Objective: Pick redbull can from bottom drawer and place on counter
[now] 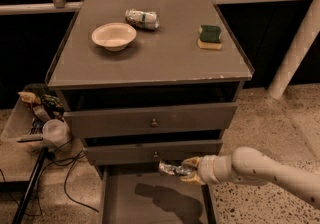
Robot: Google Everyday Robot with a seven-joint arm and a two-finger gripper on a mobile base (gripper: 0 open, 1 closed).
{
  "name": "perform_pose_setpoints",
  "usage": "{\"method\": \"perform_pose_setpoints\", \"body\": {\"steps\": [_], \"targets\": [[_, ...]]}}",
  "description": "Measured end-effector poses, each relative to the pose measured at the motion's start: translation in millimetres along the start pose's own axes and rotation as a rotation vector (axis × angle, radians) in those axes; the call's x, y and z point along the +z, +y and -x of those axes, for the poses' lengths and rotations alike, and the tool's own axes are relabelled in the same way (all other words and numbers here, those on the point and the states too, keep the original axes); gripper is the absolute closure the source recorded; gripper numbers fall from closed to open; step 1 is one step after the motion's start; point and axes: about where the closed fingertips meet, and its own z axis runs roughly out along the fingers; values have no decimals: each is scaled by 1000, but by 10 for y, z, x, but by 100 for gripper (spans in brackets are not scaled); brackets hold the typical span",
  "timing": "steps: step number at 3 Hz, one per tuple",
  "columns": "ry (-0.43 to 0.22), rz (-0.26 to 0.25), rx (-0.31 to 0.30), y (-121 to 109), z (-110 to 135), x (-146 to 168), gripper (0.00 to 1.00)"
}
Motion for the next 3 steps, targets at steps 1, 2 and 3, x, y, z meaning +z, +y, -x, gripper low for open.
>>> {"method": "perform_pose_setpoints", "body": {"steps": [1, 2, 3], "targets": [[10, -22, -21, -108, 109, -129, 100], [8, -19, -18, -94, 97, -117, 100], [17, -89, -29, -148, 159, -530, 100]]}}
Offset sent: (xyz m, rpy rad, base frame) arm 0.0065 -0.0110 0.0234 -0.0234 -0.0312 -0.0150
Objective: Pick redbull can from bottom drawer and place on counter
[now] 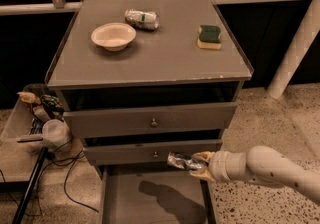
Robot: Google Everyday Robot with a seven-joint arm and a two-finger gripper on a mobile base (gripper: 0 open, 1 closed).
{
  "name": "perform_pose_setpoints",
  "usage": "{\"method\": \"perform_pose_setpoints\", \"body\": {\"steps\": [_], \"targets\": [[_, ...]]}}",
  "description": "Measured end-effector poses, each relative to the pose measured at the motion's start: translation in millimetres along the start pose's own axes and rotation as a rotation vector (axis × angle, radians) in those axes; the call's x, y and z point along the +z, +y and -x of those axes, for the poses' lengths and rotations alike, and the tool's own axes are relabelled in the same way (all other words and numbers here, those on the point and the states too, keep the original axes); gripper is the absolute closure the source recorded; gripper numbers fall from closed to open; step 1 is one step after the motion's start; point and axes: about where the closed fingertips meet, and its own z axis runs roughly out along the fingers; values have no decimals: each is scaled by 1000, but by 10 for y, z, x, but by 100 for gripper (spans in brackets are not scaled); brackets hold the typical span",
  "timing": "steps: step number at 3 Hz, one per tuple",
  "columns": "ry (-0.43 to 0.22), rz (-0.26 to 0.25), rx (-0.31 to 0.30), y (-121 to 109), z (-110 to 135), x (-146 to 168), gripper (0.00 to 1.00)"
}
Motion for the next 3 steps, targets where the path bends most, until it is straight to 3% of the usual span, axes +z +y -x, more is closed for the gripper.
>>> {"method": "perform_pose_setpoints", "body": {"steps": [2, 3], "targets": [[14, -213, -72, -305, 460, -1446, 100], [-2, -259, -140, -535, 839, -1935, 100]]}}
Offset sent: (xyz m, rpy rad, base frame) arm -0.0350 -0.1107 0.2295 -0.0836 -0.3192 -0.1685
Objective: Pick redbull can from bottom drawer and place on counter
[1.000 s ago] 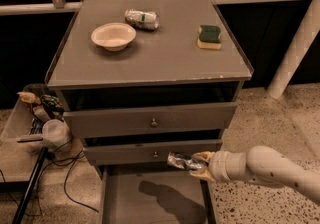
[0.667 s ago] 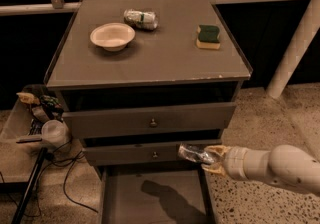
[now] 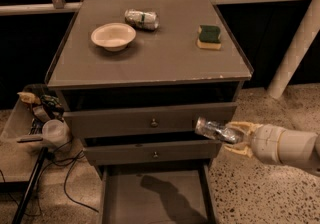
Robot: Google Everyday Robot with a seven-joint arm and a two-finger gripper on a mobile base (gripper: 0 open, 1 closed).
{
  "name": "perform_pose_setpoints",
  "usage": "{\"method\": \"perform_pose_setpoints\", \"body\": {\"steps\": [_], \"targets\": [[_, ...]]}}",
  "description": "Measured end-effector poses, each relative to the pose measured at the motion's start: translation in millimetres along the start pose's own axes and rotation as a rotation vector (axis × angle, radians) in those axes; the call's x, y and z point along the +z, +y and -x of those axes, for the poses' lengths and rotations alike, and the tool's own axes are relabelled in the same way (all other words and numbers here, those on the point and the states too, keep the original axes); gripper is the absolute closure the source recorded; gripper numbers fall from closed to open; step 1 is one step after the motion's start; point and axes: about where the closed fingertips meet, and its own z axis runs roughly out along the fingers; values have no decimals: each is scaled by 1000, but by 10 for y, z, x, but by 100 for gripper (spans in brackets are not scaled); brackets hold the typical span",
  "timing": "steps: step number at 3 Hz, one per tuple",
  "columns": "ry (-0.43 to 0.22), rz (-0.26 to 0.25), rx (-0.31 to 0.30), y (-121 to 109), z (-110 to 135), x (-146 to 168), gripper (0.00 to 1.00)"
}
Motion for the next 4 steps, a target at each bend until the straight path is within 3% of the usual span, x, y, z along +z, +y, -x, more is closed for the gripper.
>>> {"method": "perform_pose_setpoints", "body": {"steps": [2, 3, 4], "targets": [[-46, -43, -178, -658, 939, -253, 100], [-46, -42, -178, -658, 939, -253, 100], [-62, -41, -207, -813, 1051, -187, 100]]}}
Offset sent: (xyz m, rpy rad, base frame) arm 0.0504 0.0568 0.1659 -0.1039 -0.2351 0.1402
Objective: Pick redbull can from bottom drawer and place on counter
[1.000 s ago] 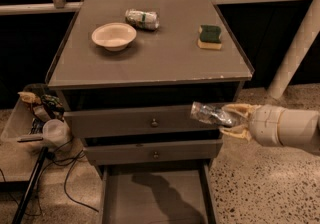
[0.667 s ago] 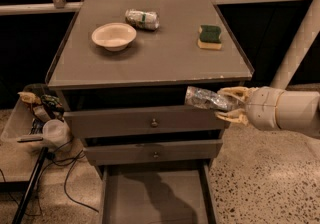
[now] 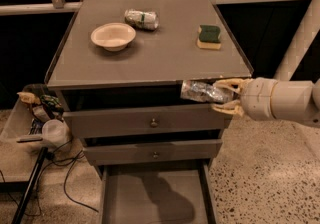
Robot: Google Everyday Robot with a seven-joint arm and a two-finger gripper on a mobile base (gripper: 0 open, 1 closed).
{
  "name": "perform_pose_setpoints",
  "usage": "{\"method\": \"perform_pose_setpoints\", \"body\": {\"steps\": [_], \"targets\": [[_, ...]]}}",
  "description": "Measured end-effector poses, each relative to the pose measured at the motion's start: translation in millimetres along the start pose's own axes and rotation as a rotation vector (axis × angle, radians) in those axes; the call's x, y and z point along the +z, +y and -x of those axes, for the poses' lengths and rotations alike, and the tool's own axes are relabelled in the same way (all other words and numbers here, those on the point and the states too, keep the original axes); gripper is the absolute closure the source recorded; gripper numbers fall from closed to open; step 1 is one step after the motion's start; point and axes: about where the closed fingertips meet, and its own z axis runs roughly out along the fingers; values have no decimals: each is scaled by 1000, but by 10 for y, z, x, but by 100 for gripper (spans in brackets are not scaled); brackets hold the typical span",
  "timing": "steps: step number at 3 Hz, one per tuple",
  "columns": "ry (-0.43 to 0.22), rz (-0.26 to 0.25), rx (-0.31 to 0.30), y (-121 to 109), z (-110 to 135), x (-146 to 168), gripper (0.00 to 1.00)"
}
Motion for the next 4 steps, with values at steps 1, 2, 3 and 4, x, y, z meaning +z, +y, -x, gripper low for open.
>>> {"method": "perform_pose_setpoints", "body": {"steps": [1, 2, 3, 4], "targets": [[-55, 20, -4, -326, 90, 181, 100], [-127, 36, 5, -691, 250, 307, 100], [-150, 52, -7, -918, 433, 327, 100], [-137, 46, -7, -1043, 622, 348, 100]]}}
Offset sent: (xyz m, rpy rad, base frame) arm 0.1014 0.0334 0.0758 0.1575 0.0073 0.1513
